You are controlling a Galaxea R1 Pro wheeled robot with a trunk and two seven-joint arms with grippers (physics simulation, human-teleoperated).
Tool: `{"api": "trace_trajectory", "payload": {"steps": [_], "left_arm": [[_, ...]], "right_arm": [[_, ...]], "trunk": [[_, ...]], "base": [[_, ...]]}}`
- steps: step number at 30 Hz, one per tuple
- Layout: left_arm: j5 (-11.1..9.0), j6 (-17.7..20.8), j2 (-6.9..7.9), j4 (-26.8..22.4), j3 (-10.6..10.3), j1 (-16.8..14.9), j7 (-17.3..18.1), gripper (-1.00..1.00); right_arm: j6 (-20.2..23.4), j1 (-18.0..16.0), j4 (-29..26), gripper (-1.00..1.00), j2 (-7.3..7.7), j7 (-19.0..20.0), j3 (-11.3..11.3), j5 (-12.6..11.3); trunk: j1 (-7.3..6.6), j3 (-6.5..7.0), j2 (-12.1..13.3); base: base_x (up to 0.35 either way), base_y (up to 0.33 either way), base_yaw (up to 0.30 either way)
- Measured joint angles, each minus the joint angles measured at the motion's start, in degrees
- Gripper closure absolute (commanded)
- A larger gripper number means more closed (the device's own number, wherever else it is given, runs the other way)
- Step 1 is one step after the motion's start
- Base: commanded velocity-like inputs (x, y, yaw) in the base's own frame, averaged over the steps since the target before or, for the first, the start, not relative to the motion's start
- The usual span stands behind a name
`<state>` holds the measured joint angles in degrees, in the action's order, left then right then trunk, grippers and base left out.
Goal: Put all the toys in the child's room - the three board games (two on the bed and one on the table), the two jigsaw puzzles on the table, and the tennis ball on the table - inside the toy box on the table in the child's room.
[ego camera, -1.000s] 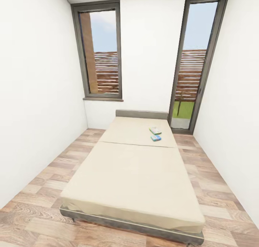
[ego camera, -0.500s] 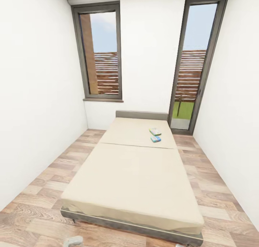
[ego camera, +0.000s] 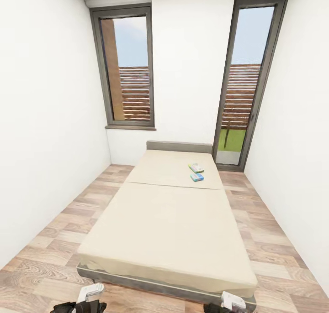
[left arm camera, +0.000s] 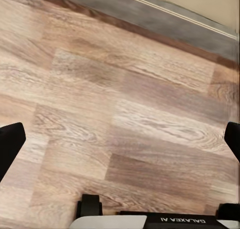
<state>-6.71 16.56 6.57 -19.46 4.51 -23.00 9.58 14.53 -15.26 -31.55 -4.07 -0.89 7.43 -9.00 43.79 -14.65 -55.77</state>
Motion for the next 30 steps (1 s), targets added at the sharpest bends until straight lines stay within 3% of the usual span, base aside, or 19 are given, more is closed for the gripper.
{"api": "trace_trajectory", "payload": {"steps": [30], "left_arm": [[0.3,-0.4,0.11,0.4,-0.2,0.1,3.0,-1.0]], "right_arm": [[-2.3,0.6,0.1,-1.0,0.27,0.4,0.0,-0.2]], "trunk": [[-6.6,5.4,12.0]], "base": [[0.0,0.0,-0.259]]}}
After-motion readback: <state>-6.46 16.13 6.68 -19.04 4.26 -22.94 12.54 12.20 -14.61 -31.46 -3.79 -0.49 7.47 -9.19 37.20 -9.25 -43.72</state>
